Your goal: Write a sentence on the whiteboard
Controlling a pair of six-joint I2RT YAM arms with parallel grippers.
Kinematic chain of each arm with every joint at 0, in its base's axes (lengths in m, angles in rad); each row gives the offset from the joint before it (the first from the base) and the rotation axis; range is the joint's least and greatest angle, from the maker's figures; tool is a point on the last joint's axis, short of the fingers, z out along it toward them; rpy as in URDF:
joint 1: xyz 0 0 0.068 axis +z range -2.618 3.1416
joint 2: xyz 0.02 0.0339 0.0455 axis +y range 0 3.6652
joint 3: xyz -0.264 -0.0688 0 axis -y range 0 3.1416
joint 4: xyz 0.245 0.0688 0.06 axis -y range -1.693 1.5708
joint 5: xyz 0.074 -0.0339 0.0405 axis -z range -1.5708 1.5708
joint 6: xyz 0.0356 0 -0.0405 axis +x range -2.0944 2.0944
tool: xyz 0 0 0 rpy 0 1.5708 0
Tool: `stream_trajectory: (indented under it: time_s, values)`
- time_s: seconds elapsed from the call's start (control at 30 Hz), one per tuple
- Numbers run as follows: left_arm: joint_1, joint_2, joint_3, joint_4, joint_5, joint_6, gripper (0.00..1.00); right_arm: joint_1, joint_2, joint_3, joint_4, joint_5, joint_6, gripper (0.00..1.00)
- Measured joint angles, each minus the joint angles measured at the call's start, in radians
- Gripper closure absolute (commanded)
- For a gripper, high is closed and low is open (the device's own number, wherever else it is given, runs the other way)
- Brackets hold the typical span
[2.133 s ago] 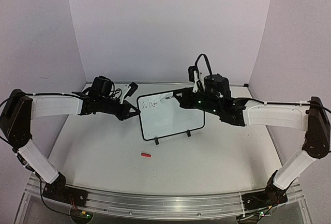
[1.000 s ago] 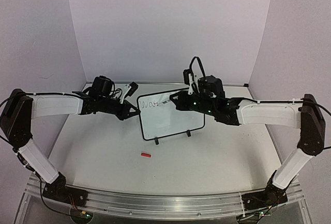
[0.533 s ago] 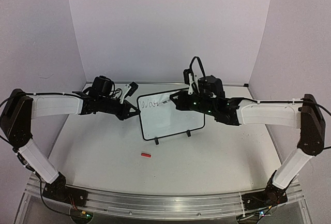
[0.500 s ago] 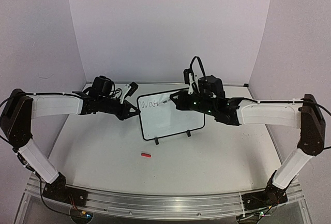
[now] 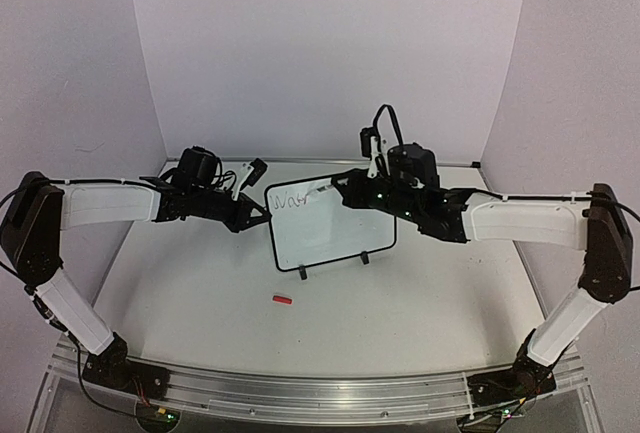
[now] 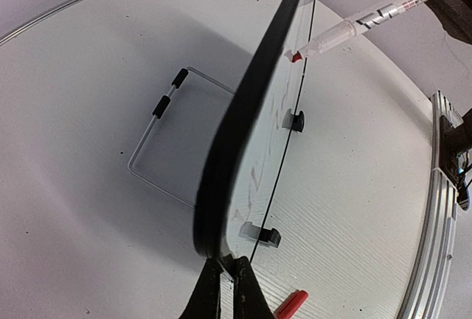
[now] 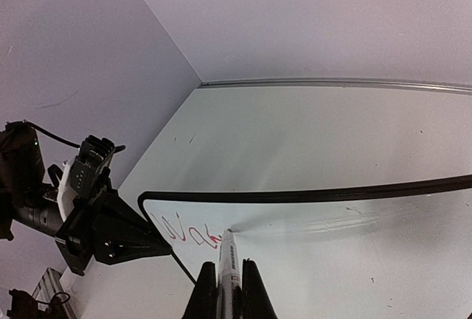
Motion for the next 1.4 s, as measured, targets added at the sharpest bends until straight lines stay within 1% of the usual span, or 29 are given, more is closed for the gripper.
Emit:
stream_trajectory:
  time_s: [0.37, 1.4]
  values:
    - [0.000, 0.000, 0.000, 0.000, 0.000, 0.000, 1.00, 0.002, -0.005, -0.018, 0.000, 0.026, 0.004, 1.00]
    - [0.000, 0.000, 0.000, 0.000, 0.000, 0.000, 1.00, 0.003, -0.012, -0.028, -0.008, 0.028, 0.014, 1.00]
